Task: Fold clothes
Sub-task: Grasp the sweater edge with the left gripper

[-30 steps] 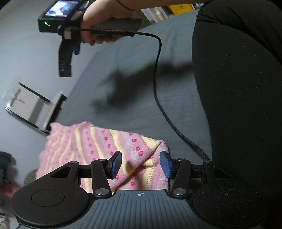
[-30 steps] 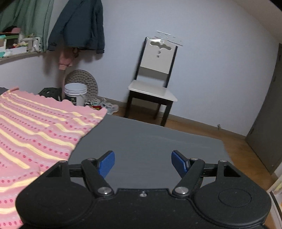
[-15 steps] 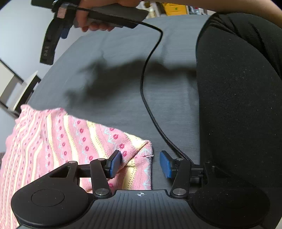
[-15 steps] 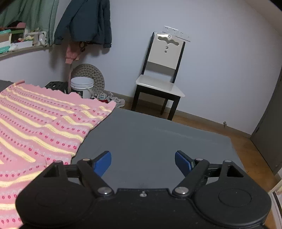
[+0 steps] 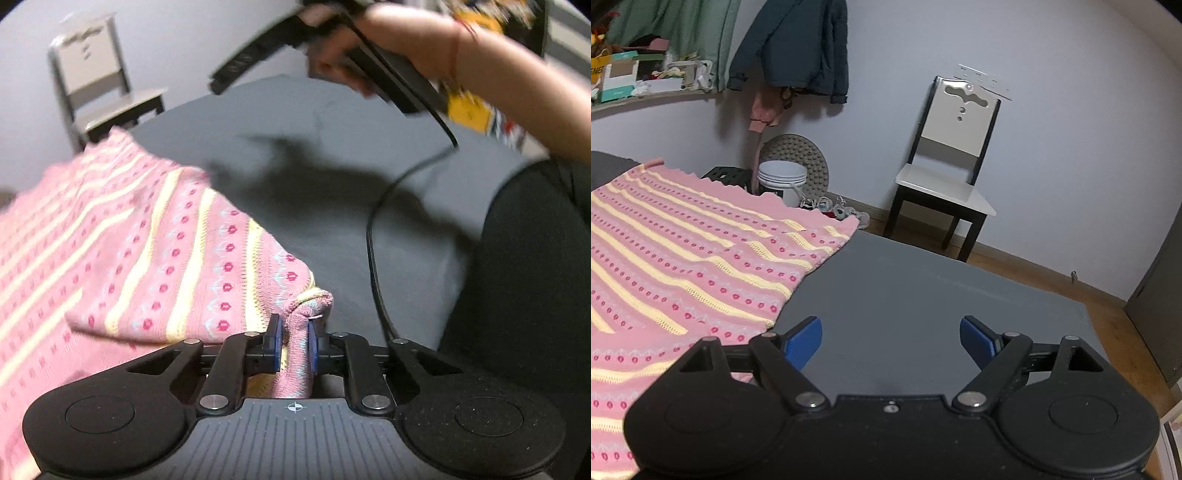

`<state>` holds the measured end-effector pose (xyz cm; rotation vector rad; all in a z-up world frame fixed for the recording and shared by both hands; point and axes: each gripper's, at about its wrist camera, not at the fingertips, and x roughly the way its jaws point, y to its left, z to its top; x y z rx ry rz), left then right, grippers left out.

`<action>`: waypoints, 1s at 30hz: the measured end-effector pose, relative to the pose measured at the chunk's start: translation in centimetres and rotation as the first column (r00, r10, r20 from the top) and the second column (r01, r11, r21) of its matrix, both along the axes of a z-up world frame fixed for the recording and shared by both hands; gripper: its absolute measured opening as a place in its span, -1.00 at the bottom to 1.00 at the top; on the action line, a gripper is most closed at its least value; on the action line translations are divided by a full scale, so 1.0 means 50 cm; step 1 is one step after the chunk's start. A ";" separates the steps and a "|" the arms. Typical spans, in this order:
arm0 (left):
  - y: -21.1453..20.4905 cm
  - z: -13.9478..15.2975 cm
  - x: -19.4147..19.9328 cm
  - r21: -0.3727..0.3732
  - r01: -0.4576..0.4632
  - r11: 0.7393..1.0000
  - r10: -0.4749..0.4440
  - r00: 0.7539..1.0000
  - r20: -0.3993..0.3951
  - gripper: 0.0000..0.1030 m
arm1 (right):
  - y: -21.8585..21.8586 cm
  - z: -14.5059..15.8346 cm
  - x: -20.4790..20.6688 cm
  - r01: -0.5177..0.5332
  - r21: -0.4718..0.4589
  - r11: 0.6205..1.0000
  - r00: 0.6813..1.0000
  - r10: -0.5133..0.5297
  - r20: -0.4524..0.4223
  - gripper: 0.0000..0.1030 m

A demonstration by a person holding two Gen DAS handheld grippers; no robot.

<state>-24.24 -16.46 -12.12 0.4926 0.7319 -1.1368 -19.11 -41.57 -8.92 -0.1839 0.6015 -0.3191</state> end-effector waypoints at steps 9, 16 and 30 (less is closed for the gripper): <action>0.000 0.003 0.020 -0.066 -0.040 0.997 0.038 0.999 -0.039 -0.72 | -0.041 -0.017 0.003 -0.051 0.392 0.919 0.998 0.066 -0.024 0.59; -0.016 -0.001 0.012 -0.043 -0.026 0.999 0.028 0.999 0.036 -0.36 | -0.064 -0.055 0.011 -0.004 0.533 0.846 0.997 0.045 -0.064 0.59; -0.074 -0.014 -0.086 0.205 0.180 0.962 -0.260 0.832 0.489 0.48 | -0.070 -0.067 0.013 0.021 0.549 0.836 0.995 0.034 -0.090 0.64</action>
